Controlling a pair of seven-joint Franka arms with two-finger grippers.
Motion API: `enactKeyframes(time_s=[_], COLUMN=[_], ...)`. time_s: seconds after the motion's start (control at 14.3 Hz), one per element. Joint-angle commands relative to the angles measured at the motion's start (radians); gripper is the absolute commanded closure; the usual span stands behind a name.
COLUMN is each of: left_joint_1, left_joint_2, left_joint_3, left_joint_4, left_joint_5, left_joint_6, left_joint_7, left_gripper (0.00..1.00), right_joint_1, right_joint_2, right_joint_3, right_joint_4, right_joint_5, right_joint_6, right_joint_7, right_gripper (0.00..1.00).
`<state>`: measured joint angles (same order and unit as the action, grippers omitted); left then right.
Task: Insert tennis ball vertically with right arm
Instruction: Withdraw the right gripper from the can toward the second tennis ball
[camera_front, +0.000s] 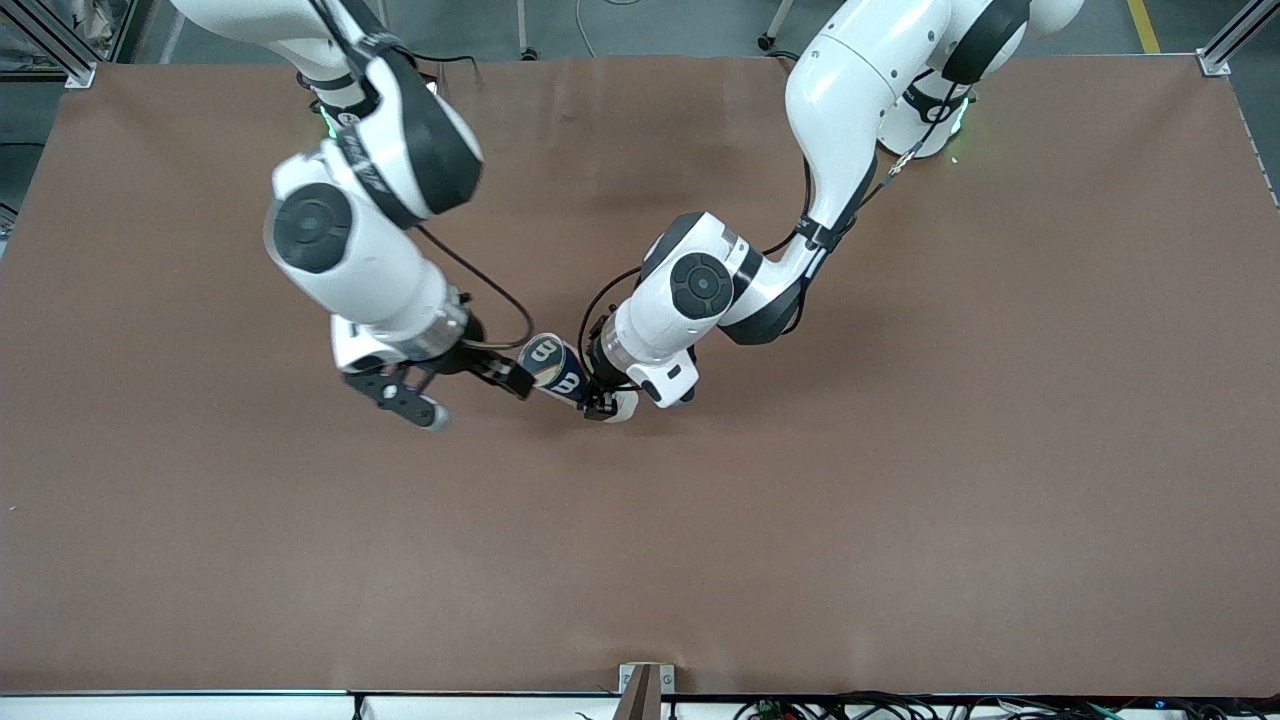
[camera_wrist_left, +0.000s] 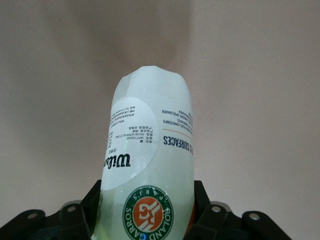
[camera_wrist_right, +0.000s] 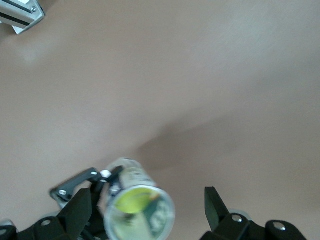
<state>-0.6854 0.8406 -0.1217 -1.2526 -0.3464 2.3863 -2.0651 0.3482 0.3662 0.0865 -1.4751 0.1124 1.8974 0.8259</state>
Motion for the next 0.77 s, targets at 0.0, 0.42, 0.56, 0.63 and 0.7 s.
enactKeyframes(time_s=[0.0,0.42,0.56,0.63,0.7], left_joint_1=[0.000,0.000,-0.002,-0.002,-0.002], left_joint_2=[-0.006,-0.006,-0.005,-0.006,-0.006], left_joint_3=[0.001,0.001,0.002,0.002,0.002], left_joint_4=[0.009,0.009,0.009,0.009,0.009], left_joint_5=[-0.022,-0.022,-0.022,-0.022,-0.022], left_joint_6=[-0.006,-0.007,-0.007,-0.007,-0.007], left_joint_7=[0.023,0.023,0.025,0.025,0.029], left_gripper=[0.25,0.25,0.24,0.22,0.22], right_joint_1=[-0.151,-0.447,-0.501,-0.515,-0.518], right_joint_2=[-0.082,-0.248,-0.317,-0.338,-0.348], right_joint_3=[0.012,0.012,0.010,0.010,0.010], right_joint_4=[-0.033,-0.363,-0.570,-0.668,-0.742], right_joint_5=[-0.003,-0.005,-0.007,-0.007,-0.007], right_joint_6=[-0.147,-0.054,0.134,0.232,0.305], right_joint_7=[-0.293,-0.765,-0.865,-0.879,-0.880], right_gripper=[0.00,0.00,0.00,0.00,0.00])
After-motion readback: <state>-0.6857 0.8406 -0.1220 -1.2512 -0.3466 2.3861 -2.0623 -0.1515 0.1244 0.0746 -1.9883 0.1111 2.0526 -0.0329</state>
